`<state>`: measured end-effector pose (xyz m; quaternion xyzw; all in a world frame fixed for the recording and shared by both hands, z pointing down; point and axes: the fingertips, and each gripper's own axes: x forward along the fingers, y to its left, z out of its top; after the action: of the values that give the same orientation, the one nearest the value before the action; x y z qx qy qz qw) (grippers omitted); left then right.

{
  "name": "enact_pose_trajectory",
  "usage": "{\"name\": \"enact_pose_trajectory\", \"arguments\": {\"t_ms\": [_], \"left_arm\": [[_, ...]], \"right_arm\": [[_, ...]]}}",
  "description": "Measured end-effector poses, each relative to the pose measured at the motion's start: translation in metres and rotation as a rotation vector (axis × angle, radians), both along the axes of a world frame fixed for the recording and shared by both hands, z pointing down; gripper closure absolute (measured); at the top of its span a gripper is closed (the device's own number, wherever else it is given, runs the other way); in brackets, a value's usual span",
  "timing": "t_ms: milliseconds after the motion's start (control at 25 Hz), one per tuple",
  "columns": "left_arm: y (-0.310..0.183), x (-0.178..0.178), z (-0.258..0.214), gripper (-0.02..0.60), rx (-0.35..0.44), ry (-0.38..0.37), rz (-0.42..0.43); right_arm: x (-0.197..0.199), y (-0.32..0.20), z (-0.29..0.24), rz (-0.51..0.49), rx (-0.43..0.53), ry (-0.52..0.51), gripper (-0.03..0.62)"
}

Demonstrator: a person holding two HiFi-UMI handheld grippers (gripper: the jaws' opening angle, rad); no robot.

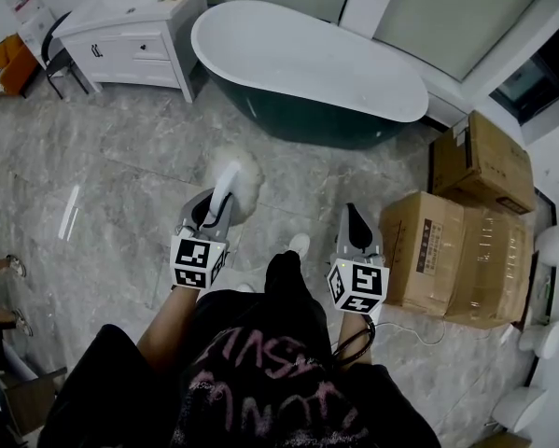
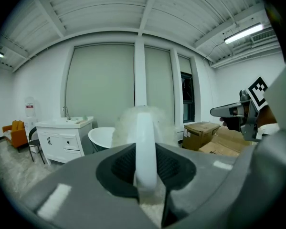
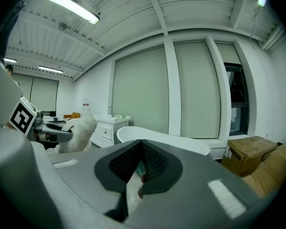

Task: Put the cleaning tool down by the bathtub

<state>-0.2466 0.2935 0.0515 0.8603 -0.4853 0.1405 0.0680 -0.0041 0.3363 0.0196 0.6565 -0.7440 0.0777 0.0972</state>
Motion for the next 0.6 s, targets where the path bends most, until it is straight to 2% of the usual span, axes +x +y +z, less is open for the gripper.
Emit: {"name": "enact_pose_trajectory", "arguments": {"t_ms": [240, 600], "left_arm": [[-0.042, 0.017, 0.010, 0.497, -0.032, -0.011, -0.007], [-0.099, 0.042, 0.045, 0.497, -0.122, -0.038, -0.023]], "right_arm": [[0.010, -0.046, 0.013, -0.025, -0.037, -0.022, 0.580], [0.029, -0.119, 0.048, -0.060, -0.108, -0.052, 0.578]]}}
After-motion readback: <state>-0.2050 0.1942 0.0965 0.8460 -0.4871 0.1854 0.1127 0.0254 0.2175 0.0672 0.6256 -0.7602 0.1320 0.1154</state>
